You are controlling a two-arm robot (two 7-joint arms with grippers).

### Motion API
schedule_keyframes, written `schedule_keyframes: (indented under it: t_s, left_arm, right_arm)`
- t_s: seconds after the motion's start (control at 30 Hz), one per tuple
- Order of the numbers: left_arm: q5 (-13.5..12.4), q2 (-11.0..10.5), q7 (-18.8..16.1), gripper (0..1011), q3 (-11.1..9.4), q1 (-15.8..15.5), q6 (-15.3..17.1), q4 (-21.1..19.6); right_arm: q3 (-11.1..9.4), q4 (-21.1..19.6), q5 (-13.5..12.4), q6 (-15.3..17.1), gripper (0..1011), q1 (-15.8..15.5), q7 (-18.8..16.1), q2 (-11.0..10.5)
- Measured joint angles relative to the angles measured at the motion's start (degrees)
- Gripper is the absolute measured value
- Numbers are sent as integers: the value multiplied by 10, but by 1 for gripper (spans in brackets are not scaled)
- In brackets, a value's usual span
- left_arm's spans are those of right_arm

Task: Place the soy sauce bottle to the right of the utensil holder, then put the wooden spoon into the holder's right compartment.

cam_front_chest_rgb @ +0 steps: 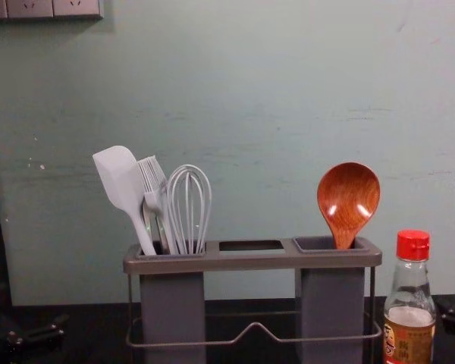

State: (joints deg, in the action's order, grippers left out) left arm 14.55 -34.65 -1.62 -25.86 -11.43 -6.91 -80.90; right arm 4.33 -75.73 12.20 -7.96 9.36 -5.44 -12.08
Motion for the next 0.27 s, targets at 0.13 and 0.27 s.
schedule_keyframes:
  t_s: [0.13,0.27]
  left_arm:
    - [0,0,0,1005,0,0,0,0]
    - [0,0,0,1005,0,0,0,0]
  right_arm:
    - [0,0,0,0,1002,0,-1,0]
    - [0,0,-1,0,1003,0,-1,0]
